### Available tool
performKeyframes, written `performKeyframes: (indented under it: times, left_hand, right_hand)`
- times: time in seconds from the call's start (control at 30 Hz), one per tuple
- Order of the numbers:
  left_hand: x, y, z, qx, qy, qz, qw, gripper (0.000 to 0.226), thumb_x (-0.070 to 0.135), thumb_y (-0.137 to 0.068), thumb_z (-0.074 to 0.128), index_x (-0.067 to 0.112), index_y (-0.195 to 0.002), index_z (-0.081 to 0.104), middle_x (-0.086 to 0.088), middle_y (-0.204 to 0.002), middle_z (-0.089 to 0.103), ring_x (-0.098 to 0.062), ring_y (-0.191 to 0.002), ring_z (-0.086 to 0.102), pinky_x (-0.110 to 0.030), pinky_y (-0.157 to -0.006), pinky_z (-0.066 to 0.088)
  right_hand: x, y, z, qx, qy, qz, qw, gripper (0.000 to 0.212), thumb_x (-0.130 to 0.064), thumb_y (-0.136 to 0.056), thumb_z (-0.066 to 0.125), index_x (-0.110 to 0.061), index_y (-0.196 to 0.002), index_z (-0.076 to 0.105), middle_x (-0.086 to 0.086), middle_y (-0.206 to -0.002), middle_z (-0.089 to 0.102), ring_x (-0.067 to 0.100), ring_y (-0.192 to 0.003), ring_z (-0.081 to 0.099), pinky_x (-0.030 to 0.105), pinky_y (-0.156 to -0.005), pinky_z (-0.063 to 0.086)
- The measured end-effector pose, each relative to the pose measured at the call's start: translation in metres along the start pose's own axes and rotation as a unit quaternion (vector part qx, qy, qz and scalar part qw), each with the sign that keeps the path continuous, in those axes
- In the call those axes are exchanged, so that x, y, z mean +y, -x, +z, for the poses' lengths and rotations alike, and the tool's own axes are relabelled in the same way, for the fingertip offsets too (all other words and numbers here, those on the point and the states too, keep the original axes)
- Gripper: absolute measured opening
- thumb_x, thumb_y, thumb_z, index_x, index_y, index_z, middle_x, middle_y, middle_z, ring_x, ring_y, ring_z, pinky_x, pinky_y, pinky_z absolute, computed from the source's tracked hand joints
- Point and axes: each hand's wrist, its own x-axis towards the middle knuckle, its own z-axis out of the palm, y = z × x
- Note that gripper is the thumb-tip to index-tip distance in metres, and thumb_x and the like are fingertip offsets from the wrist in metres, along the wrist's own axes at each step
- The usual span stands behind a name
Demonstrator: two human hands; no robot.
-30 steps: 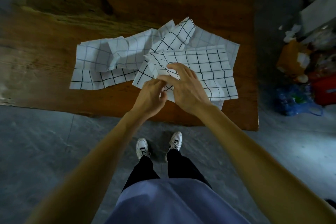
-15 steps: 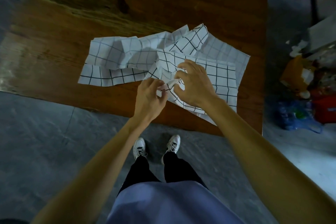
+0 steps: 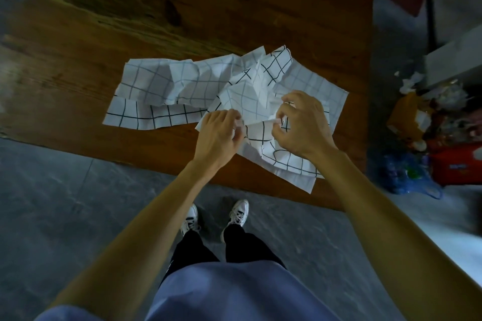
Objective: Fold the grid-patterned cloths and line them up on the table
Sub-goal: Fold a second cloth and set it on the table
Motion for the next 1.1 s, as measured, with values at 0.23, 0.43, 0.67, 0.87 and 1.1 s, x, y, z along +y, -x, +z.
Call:
performKeyframes:
  times: [0.23,0.43,0.67,0.87,1.1]
  left_hand:
    - [-0.001,-0.007,-0.006,-0.011,-0.039,0.075,0.996,0.028,0.020,-0.091,0.040,0.008,-0.107,0.059,-0.010,-0.092,0.064,-0.026,-0.084,0.060,-0.039,-0.084,0.046]
    - [0.004,-0.008,0.000,0.044,0.008,-0.025,0.999,0.018,0.015,-0.089,0.055,0.012,-0.104,0.063,-0.016,-0.117,0.051,-0.026,-0.105,0.050,-0.031,-0.084,0.045]
    - [0.013,-0.019,-0.013,-0.013,-0.002,0.058,0.998,0.026,0.020,-0.092,0.042,0.012,-0.099,0.066,-0.008,-0.099,0.061,-0.024,-0.098,0.056,-0.038,-0.091,0.041]
    - [0.034,-0.019,-0.013,-0.032,0.028,0.097,0.994,0.019,0.007,-0.089,0.057,0.009,-0.106,0.066,-0.007,-0.097,0.069,-0.023,-0.095,0.061,-0.036,-0.093,0.039]
    - [0.048,-0.026,-0.015,-0.050,0.006,0.088,0.995,0.037,0.026,-0.090,0.060,0.010,-0.124,0.055,-0.008,-0.105,0.064,-0.024,-0.103,0.056,-0.039,-0.099,0.036]
  right_hand:
    - [0.010,0.003,0.002,0.018,-0.010,0.039,0.999,0.022,-0.031,-0.088,0.058,-0.011,-0.094,0.067,0.009,-0.126,0.056,0.024,-0.126,0.044,0.041,-0.105,0.030]
    - [0.009,0.000,0.002,0.038,-0.002,0.044,0.998,0.028,-0.033,-0.091,0.056,-0.009,-0.098,0.068,0.012,-0.127,0.055,0.026,-0.128,0.043,0.041,-0.106,0.029]
    - [0.013,0.000,-0.006,0.053,0.002,0.037,0.998,0.024,-0.031,-0.087,0.062,-0.012,-0.102,0.066,0.014,-0.134,0.050,0.029,-0.134,0.037,0.043,-0.110,0.025]
    - [0.000,0.001,-0.004,0.001,0.040,-0.021,0.999,0.021,-0.038,-0.088,0.062,-0.027,-0.104,0.069,0.010,-0.157,0.025,0.030,-0.148,0.002,0.050,-0.117,-0.002]
    - [0.013,0.014,-0.021,0.052,0.012,0.039,0.998,0.019,-0.035,-0.091,0.061,-0.023,-0.098,0.073,0.007,-0.153,0.034,0.026,-0.148,0.010,0.047,-0.117,-0.002]
